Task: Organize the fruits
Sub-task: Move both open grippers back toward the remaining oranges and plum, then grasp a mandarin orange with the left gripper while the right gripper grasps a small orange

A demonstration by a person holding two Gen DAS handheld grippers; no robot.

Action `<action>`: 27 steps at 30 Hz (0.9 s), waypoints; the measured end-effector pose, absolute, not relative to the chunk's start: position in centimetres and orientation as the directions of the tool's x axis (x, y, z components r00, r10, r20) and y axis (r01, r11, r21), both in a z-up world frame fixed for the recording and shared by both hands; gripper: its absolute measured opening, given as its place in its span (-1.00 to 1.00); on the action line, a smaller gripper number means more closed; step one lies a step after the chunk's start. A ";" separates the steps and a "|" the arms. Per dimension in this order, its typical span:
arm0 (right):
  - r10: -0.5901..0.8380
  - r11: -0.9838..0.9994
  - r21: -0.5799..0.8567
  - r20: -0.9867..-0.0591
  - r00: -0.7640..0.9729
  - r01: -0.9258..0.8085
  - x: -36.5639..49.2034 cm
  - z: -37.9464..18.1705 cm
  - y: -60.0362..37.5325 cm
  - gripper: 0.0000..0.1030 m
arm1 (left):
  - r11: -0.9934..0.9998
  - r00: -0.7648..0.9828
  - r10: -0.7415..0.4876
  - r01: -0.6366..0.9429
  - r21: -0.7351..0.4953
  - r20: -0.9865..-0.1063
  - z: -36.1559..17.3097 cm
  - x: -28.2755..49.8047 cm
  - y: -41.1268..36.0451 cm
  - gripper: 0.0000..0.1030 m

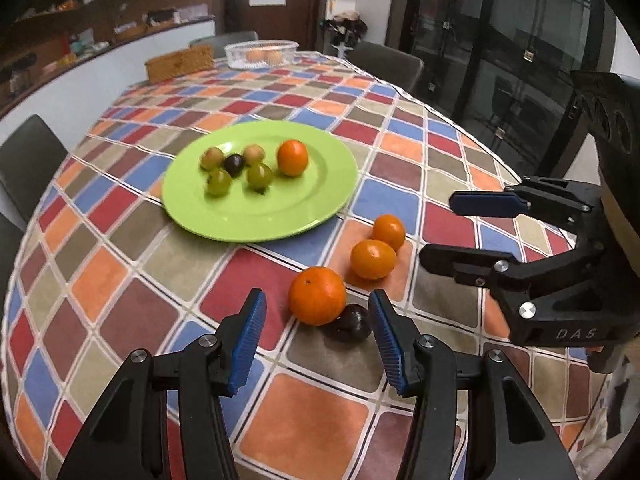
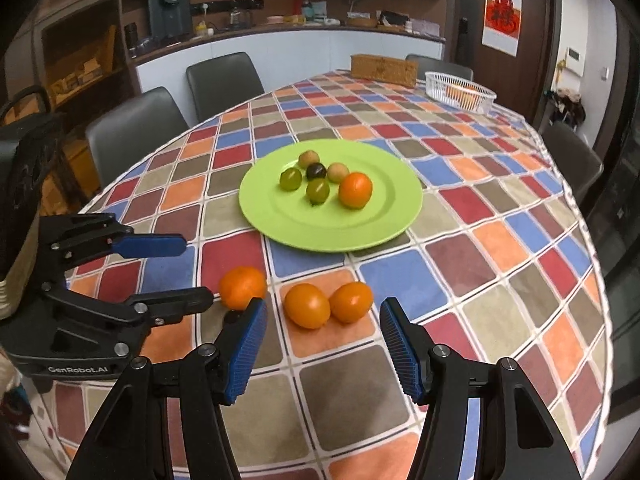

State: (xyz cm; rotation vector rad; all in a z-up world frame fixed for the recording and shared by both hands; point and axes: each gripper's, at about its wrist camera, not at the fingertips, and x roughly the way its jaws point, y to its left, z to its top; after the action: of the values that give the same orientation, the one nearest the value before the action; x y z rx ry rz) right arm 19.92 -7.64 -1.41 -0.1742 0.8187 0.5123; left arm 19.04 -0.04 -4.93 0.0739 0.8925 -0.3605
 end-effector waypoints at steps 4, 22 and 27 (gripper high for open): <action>0.381 0.858 0.067 -0.747 0.545 -0.509 20.3 -2.2 -7.3 0.15 | 0.928 0.542 -0.298 0.358 -0.105 -0.786 -5.6 19.9 -0.2 0.00; 0.395 0.860 0.125 -0.777 0.490 -0.495 22.3 -4.0 -7.5 0.05 | 0.928 0.458 -0.303 0.341 -0.150 -0.836 -7.7 22.9 -0.6 -0.20; 0.412 0.857 0.158 -0.780 0.471 -0.490 22.5 -4.4 -7.5 -0.05 | 0.925 0.443 -0.313 0.342 -0.164 -0.840 -7.9 23.4 -0.6 -0.22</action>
State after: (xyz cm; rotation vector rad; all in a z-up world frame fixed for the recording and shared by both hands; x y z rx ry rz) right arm 22.50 -7.52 -4.45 -0.0917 0.9288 0.5535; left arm 23.40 -0.60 -7.88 0.0315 1.0353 -0.4064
